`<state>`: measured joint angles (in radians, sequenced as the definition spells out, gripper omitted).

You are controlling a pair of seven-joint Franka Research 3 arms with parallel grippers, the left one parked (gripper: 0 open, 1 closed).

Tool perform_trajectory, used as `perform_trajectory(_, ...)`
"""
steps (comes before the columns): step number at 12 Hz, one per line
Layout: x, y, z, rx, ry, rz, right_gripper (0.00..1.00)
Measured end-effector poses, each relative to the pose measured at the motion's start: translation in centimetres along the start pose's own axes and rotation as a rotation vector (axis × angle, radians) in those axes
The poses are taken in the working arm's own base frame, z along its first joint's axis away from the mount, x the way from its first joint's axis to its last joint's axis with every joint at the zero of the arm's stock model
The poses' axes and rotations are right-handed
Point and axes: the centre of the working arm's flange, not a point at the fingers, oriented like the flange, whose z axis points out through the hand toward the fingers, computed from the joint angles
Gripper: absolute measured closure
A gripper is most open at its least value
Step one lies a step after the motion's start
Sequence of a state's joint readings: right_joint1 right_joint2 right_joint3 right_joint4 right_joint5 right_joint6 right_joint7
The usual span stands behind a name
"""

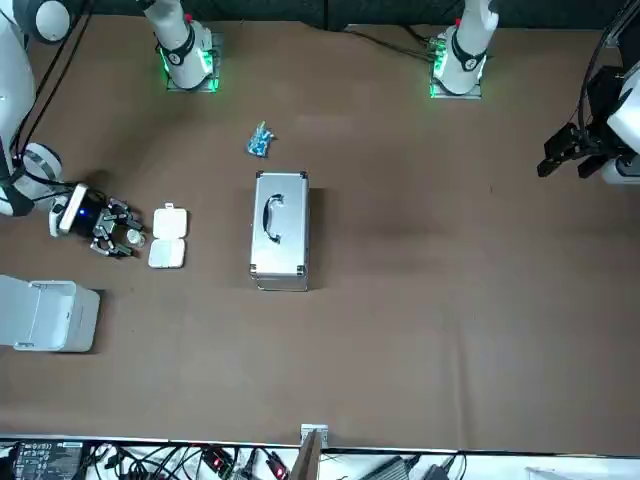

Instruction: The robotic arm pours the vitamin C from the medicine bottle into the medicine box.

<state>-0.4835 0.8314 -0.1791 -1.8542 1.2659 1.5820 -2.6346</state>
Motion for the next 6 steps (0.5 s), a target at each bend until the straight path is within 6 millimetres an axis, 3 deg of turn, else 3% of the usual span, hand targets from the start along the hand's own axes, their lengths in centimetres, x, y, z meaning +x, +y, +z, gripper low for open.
perform_trajectory(6,-0.39,-0.12,0.15,0.003,0.002,0.005,0.3)
